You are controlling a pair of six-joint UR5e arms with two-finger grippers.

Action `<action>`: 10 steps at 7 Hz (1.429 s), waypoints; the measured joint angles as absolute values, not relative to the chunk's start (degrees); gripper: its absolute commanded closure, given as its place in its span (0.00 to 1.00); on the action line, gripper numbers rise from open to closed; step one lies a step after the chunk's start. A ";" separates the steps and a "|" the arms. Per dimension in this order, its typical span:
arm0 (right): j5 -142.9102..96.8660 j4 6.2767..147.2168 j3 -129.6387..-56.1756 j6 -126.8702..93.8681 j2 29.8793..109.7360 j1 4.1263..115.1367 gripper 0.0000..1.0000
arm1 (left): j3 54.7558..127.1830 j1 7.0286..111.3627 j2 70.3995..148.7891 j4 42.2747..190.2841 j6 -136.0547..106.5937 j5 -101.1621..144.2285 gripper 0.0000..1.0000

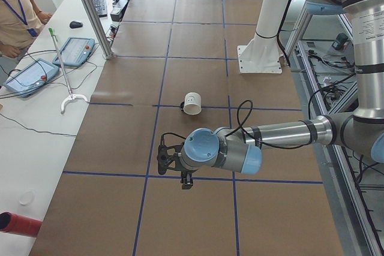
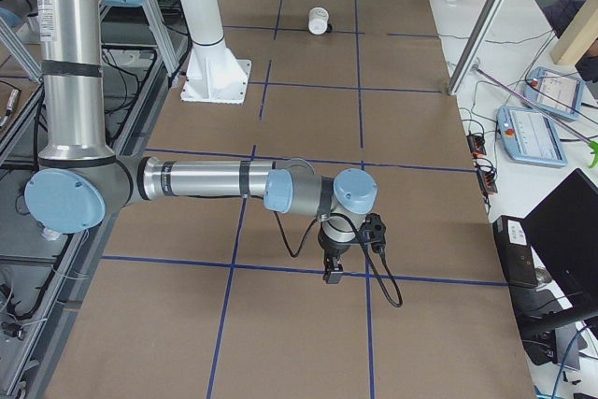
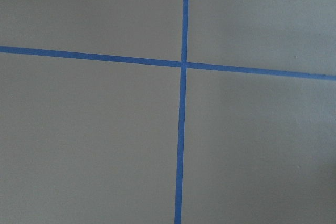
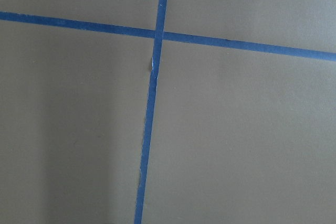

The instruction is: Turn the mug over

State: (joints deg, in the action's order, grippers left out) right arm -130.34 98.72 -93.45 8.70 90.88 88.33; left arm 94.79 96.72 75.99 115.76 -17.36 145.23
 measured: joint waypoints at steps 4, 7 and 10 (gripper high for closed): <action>-130.34 98.77 -93.43 8.70 90.88 88.33 0.00 | 85.83 94.94 75.78 141.95 -39.94 148.70 0.00; -130.34 98.71 -93.43 8.70 90.88 88.33 0.00 | 84.89 85.72 76.79 154.74 -49.21 135.39 0.00; -130.34 98.72 -93.43 8.70 90.88 88.33 0.00 | 81.83 68.89 78.99 173.51 -75.52 122.57 0.00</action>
State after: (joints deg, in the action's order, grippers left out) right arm -130.34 98.72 -93.43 8.70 90.88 88.33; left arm 81.83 68.89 78.99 173.51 -75.52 122.57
